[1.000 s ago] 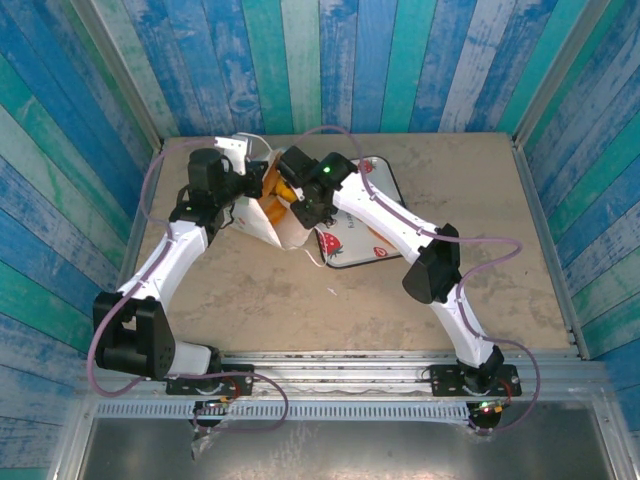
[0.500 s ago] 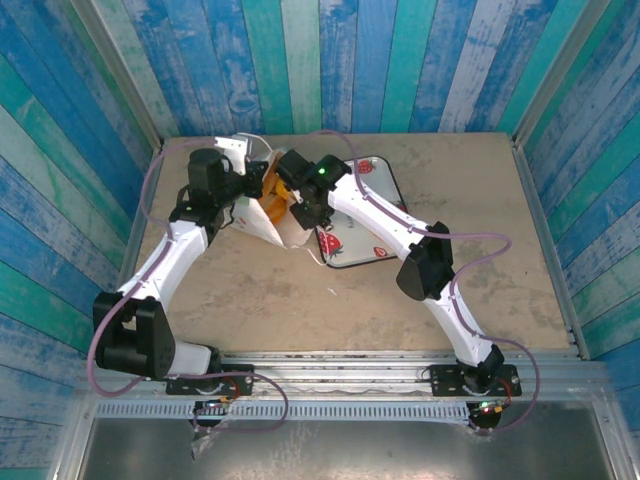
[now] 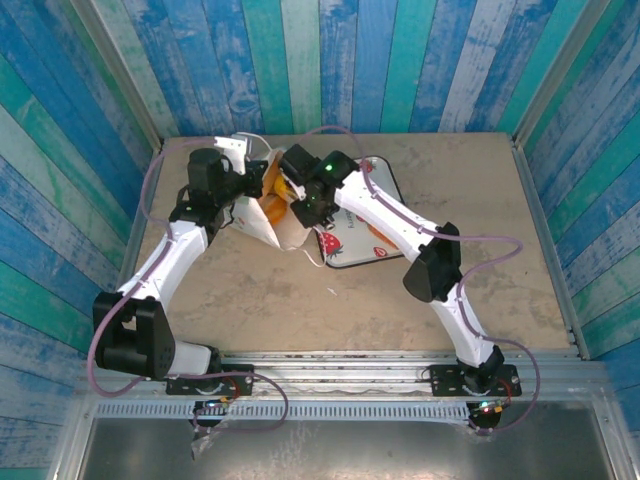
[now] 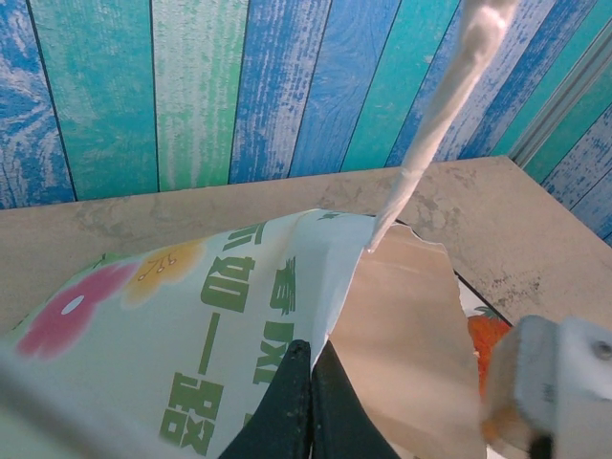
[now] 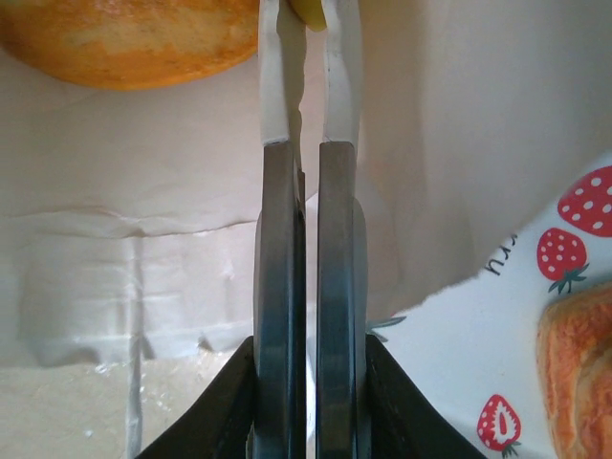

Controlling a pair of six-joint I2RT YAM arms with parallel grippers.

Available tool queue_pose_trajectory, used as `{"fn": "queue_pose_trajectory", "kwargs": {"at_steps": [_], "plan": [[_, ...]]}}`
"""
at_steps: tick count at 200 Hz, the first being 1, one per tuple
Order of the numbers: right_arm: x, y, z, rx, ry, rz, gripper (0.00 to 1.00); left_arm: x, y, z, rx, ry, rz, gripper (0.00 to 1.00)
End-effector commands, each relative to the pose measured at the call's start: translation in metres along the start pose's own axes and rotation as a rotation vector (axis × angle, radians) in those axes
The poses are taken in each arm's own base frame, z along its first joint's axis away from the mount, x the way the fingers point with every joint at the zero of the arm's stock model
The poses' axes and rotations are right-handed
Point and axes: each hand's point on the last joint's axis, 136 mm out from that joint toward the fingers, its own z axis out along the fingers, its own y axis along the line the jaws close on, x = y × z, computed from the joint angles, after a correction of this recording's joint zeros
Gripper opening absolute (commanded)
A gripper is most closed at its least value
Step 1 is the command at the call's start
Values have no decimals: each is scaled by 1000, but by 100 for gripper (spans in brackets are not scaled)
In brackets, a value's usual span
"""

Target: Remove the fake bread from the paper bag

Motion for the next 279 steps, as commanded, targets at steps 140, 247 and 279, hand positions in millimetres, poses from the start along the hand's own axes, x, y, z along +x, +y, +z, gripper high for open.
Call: {"fn": "queue_pose_trajectory", "kwargs": {"at_steps": [140, 247, 279], "plan": [[65, 12, -110, -431, -122, 133, 0, -33, 5, -2, -49, -93, -14, 0], [101, -68, -160, -574, -310, 409, 1, -33, 6, -5, -62, -89, -12, 0], [101, -91, -156, -598, -334, 481, 0, -33, 6, -6, -62, -91, -12, 0]]}}
